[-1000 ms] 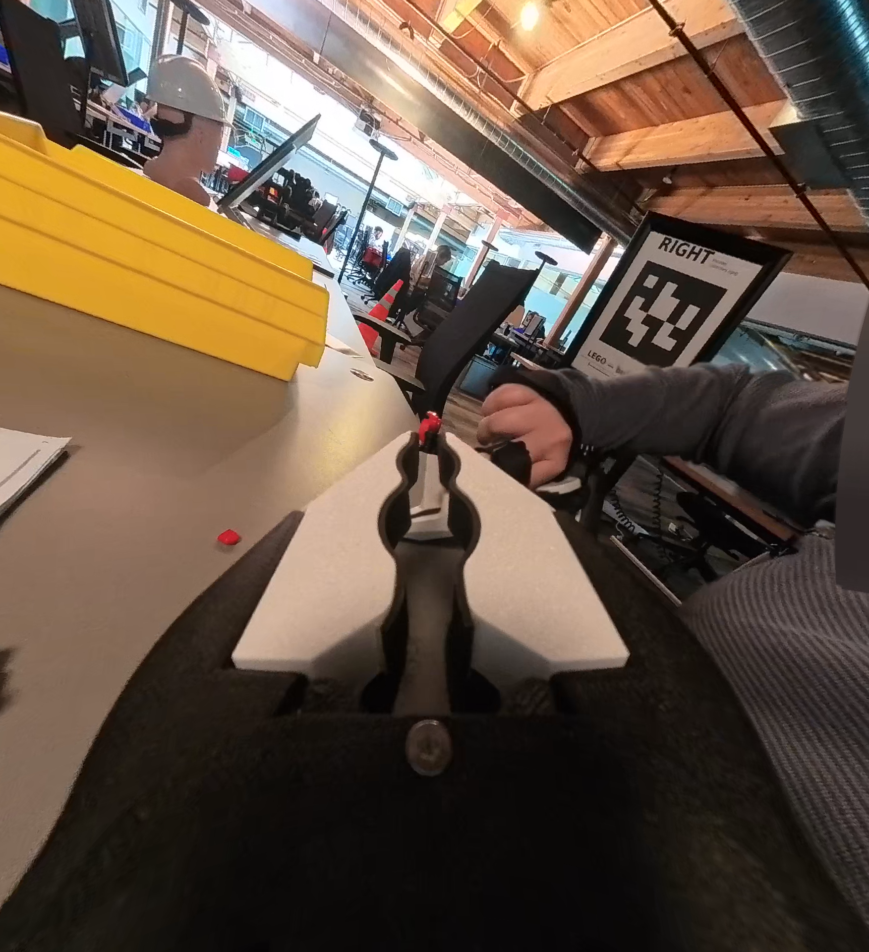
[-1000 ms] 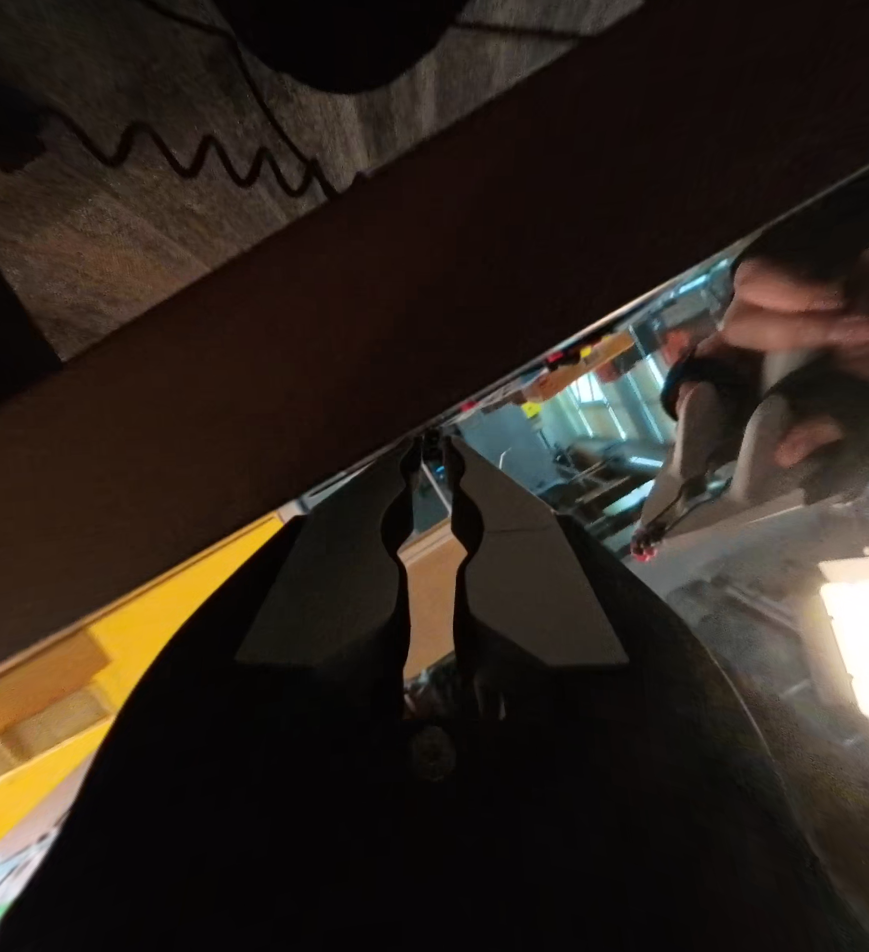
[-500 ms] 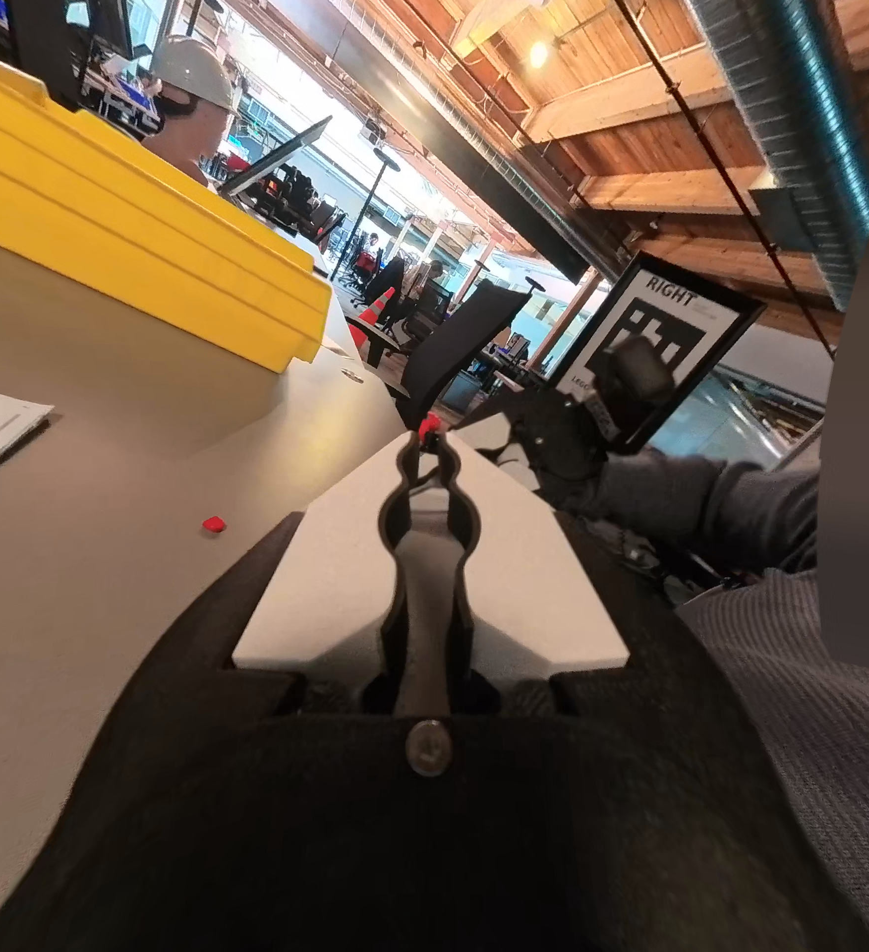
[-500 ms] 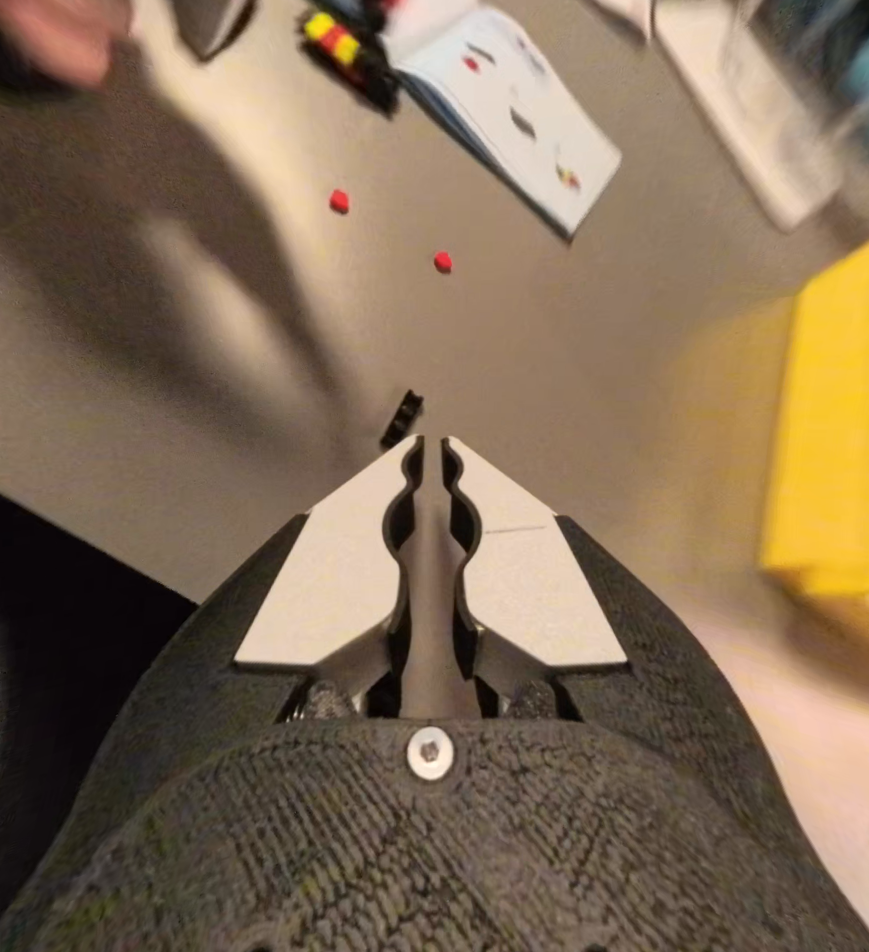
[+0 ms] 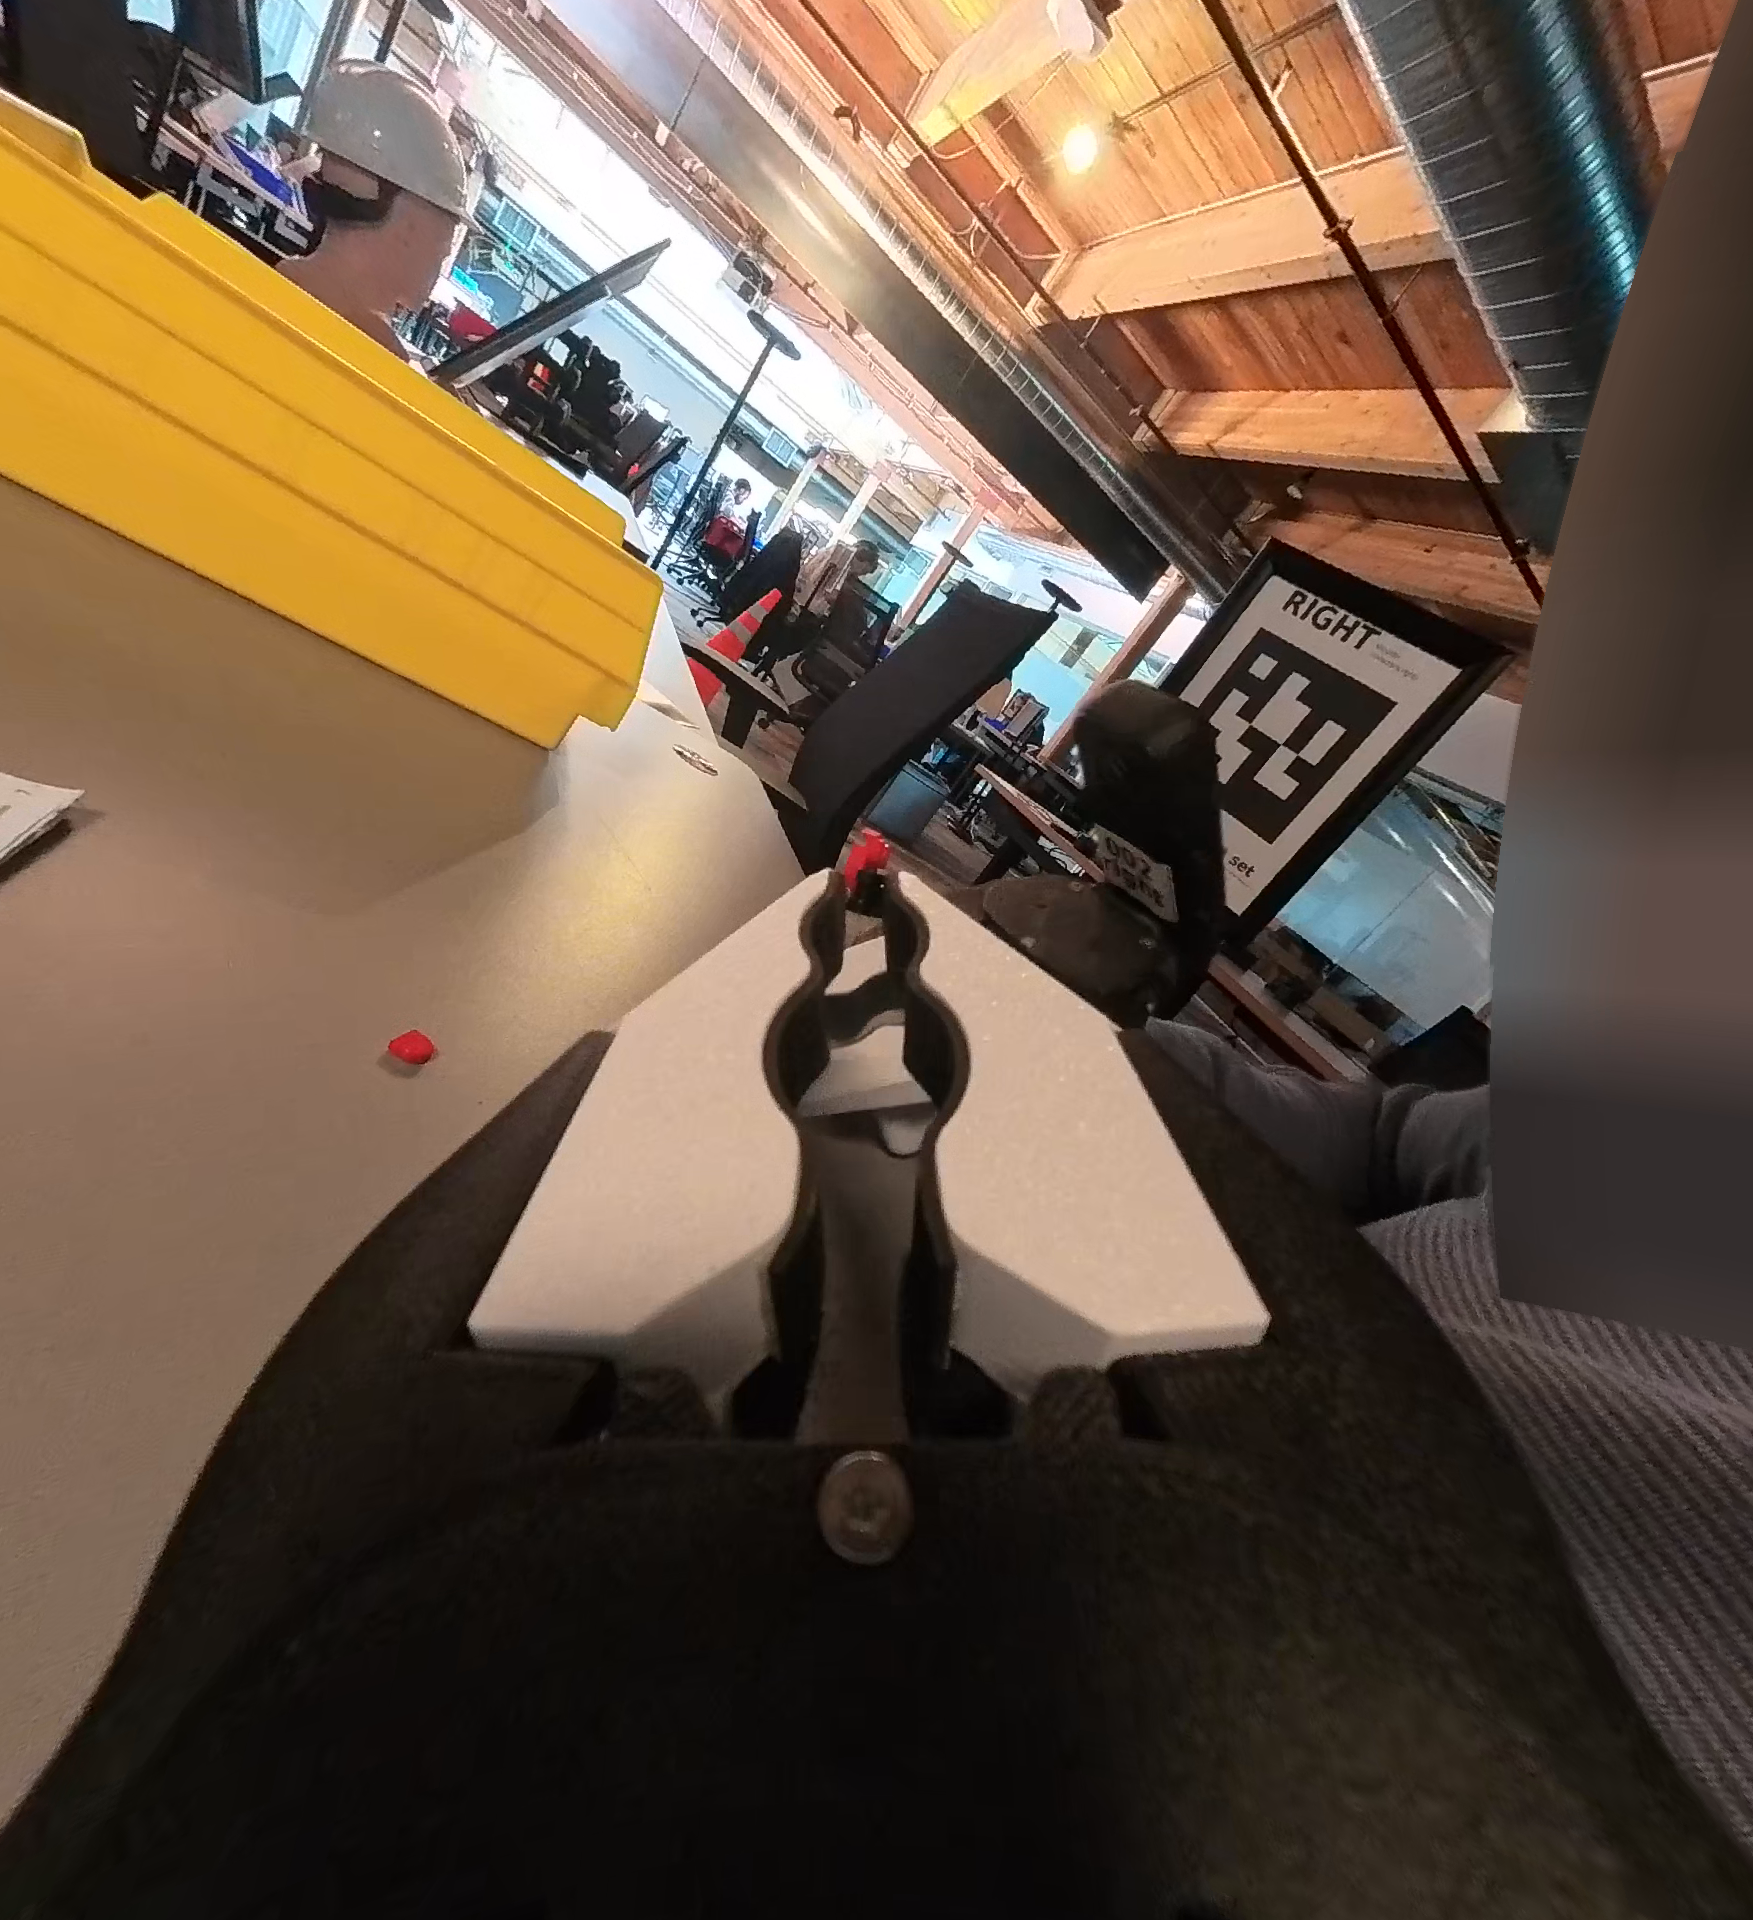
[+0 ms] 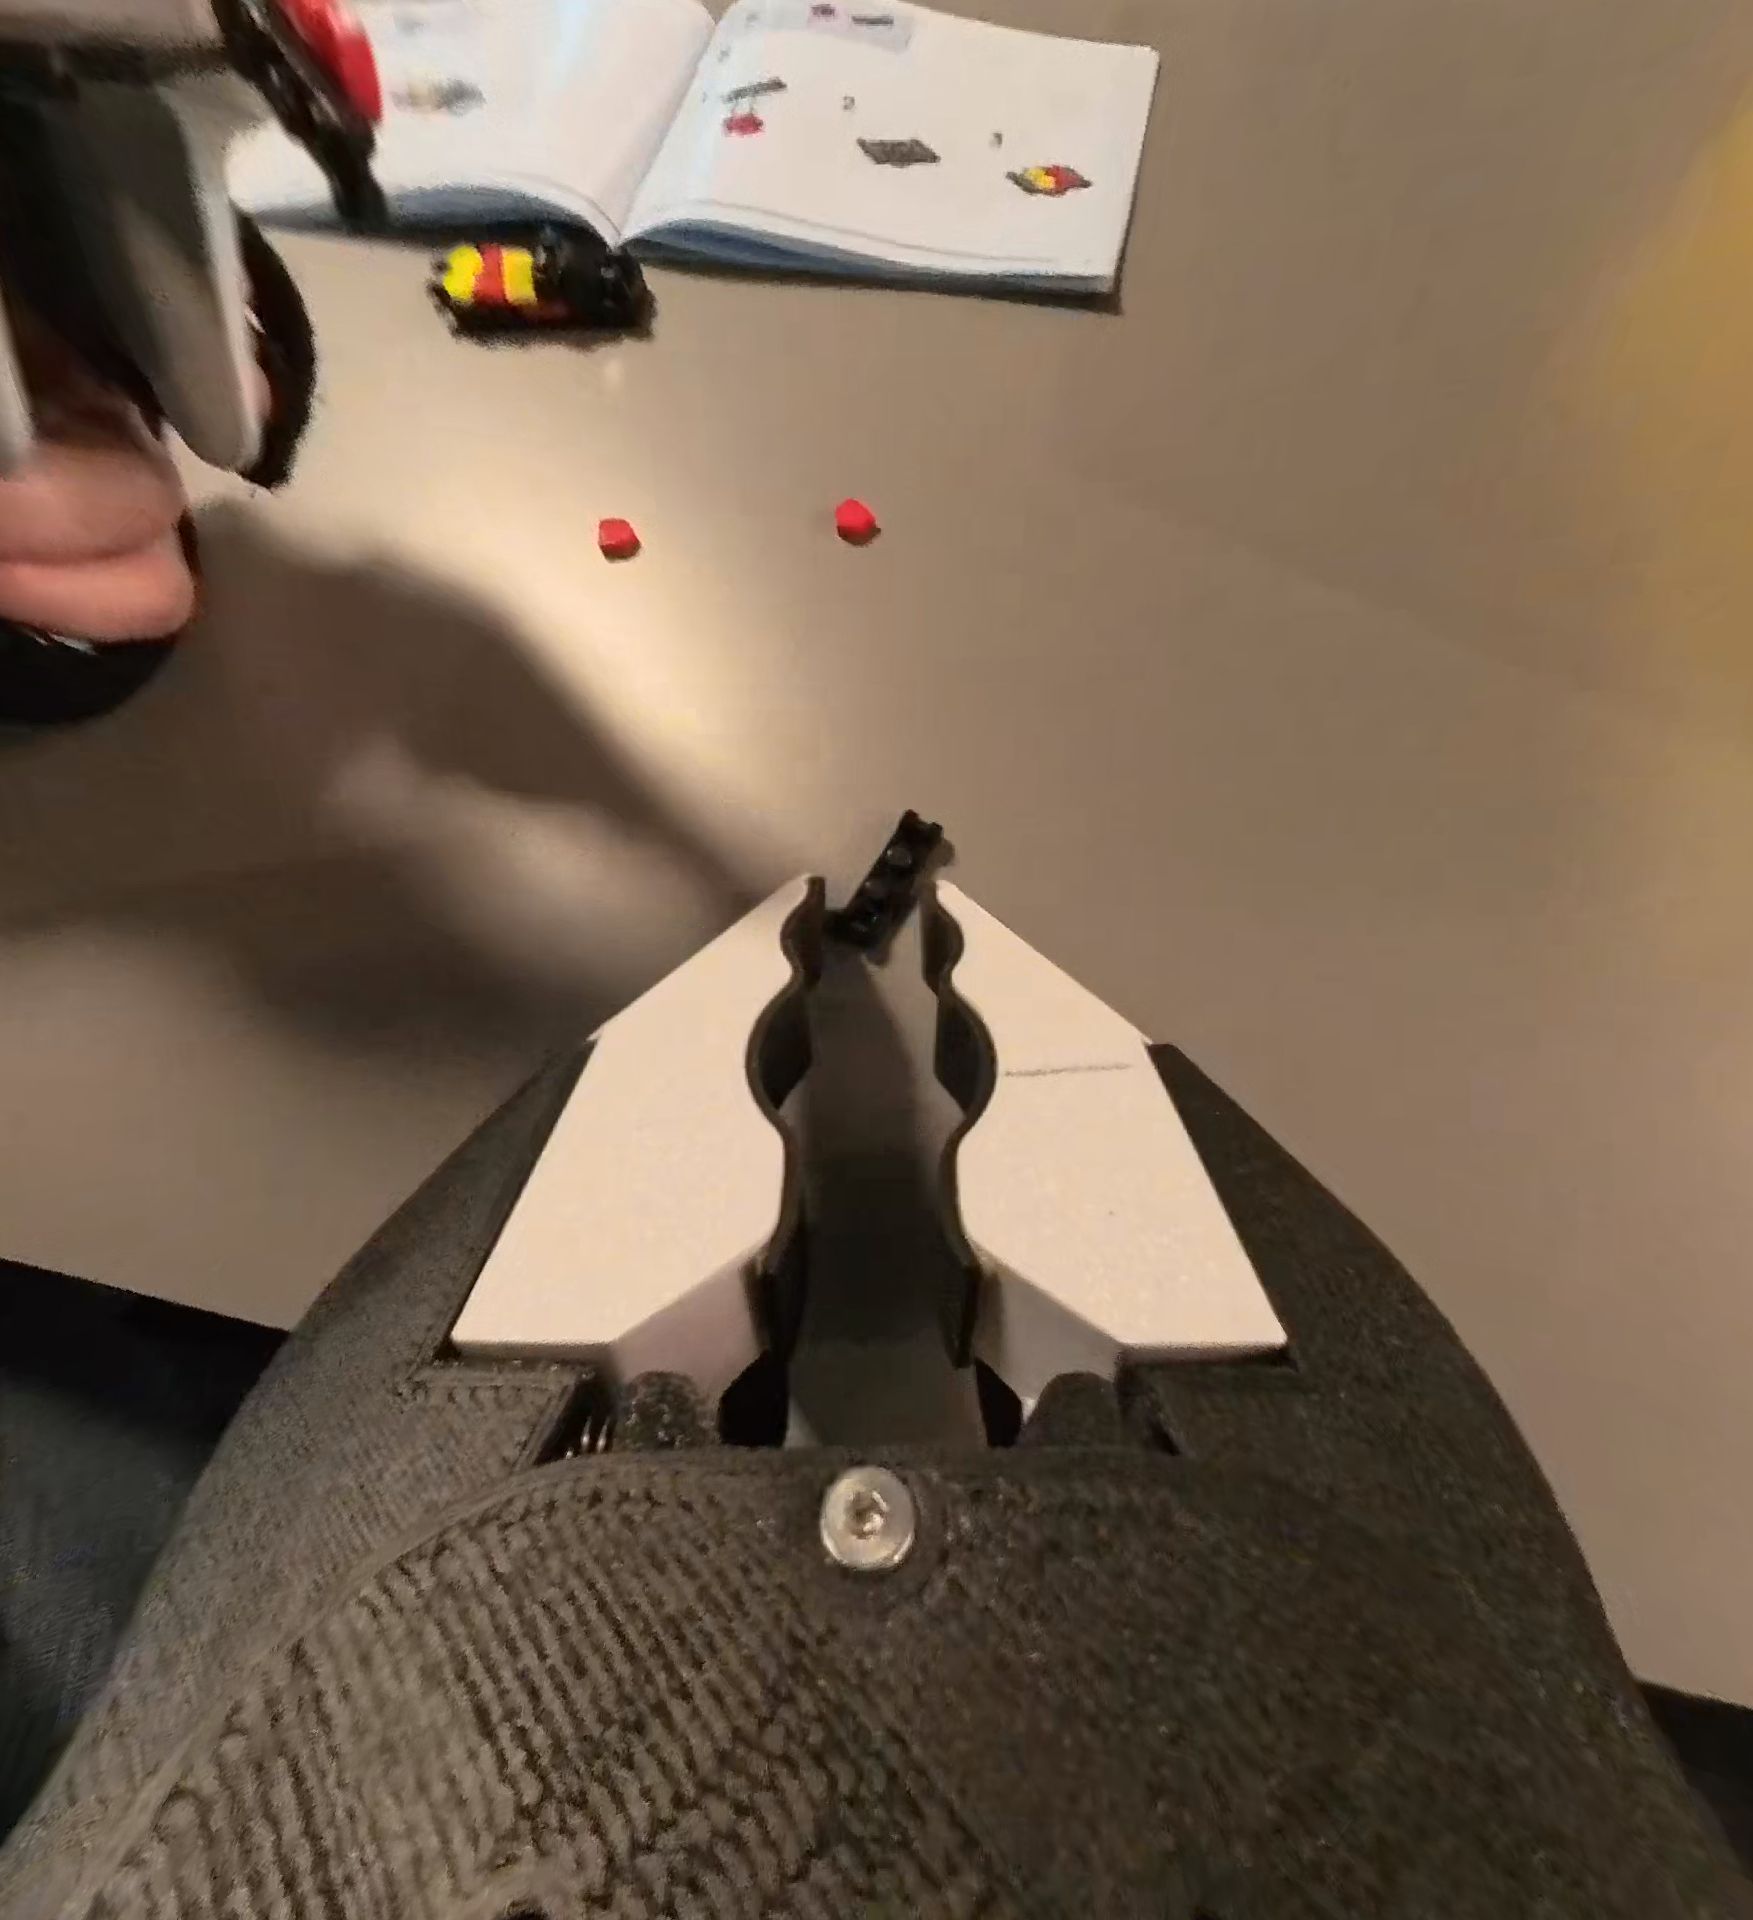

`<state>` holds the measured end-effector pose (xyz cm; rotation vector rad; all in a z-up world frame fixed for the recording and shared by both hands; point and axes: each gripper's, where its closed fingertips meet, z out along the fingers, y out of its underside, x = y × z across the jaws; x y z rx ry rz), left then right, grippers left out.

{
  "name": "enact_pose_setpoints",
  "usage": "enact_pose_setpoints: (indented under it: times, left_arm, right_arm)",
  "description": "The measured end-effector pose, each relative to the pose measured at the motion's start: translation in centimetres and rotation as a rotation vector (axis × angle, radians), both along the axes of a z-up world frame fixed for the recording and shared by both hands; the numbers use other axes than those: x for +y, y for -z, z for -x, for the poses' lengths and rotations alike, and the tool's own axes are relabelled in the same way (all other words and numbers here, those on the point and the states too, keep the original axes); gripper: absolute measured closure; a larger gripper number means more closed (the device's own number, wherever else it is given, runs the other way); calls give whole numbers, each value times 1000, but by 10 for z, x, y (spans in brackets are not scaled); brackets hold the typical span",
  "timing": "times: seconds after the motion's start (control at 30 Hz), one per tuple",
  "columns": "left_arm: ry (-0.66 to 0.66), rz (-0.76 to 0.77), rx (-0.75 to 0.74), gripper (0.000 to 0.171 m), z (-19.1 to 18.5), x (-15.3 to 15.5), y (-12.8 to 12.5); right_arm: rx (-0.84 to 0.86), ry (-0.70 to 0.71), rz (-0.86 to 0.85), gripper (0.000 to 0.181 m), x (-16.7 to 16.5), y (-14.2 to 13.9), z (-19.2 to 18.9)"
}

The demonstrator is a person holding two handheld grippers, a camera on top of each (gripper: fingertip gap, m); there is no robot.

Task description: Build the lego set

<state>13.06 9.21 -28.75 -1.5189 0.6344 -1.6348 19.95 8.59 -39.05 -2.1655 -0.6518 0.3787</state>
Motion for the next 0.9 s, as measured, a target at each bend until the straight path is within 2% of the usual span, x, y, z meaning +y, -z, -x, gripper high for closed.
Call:
enact_pose_setpoints:
  times: [0.1,0.23,0.3,0.33,0.47,0.53,0.67,0.9]
  left_arm:
    - [3,2,0,166,0,0,0]
    - [5,2,5,166,-1,0,1]
    - [6,4,7,166,-1,0,1]
    - [7,9,6,166,-1,0,1]
    - [30,35,-23,166,-1,-2,-1]
    - [41,41,-36,166,-1,-3,-2]
    - [54,41,-48,167,-1,-4,-4]
    - [62,29,-51,166,-2,-6,-4]
  right_arm:
    - [-79,-7,-39,175,3,1,-5]
    - [-120,-74,-57,175,3,1,-4]
    - [-191,-143,-112,176,5,-4,-3]
    - [-229,-179,-209,176,9,-16,-1]
    - [-276,-351,-672,176,6,-96,33]
    - [-306,-441,-787,176,-2,-116,48]
    - [-414,-503,-785,176,2,-115,56]
    - [-432,-540,-751,176,1,-117,62]
